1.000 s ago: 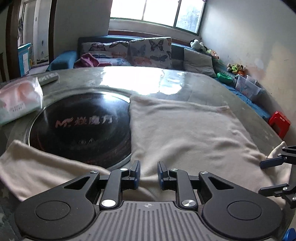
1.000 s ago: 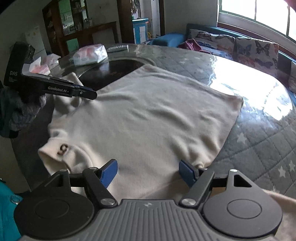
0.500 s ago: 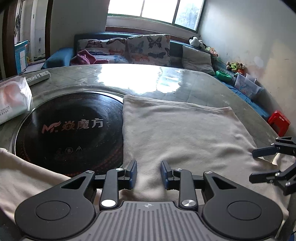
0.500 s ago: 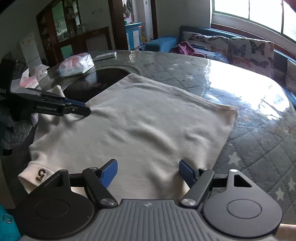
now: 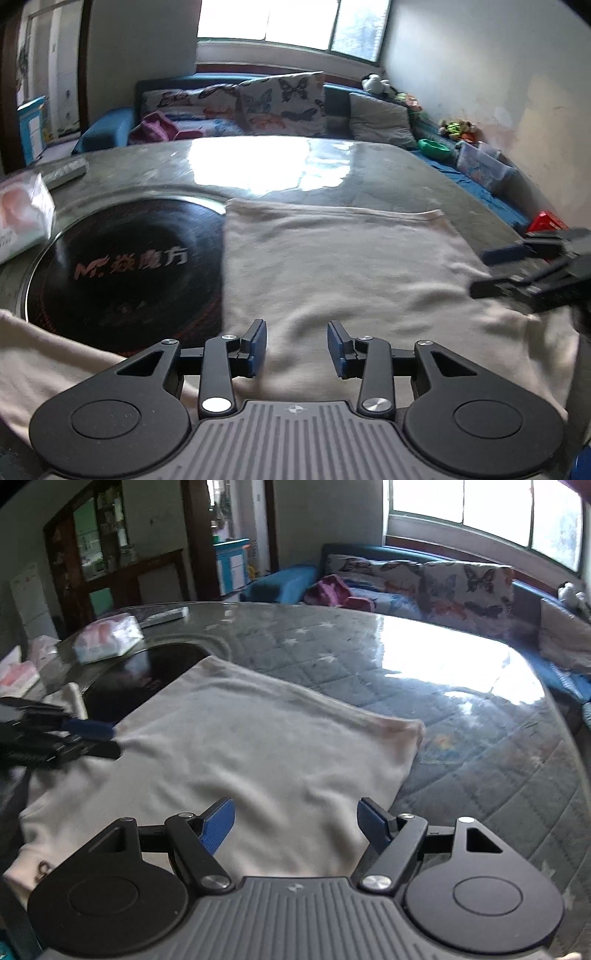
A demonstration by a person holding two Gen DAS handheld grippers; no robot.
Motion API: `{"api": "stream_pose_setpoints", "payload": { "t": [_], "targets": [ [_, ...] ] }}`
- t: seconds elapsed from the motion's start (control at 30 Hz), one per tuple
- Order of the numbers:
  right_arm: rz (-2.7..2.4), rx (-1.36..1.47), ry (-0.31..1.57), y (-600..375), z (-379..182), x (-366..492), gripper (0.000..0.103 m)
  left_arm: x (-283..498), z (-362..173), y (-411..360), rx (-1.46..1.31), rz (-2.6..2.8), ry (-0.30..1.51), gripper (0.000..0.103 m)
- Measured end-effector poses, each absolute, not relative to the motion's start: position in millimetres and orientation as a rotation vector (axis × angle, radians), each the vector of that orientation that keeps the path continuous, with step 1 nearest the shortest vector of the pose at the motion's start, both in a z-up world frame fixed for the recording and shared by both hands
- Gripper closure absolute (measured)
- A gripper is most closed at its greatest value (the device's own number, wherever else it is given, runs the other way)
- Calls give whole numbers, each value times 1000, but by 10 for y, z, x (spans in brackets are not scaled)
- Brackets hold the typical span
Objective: Fold clothes
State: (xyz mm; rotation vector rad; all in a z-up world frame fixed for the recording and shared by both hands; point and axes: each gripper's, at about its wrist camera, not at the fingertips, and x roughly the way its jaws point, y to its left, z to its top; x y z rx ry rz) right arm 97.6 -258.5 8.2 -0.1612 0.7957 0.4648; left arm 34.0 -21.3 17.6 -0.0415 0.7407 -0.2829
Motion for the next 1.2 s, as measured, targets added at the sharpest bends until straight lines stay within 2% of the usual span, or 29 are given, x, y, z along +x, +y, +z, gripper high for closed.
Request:
{"api": "stream_pose_setpoints", "payload": {
  "t": [0.27, 0.73, 1.2],
  "targets": [
    [456, -259, 770, -2341, -18, 918, 28, 70, 230, -470, 33, -376, 711, 59],
    [660, -443, 720, -2011, -1, -102, 23, -474, 65, -682, 208, -483, 694, 55],
    [625, -402, 740, -2198, 12, -437, 24, -567, 147, -802, 250, -541, 649, 55]
  ]
}}
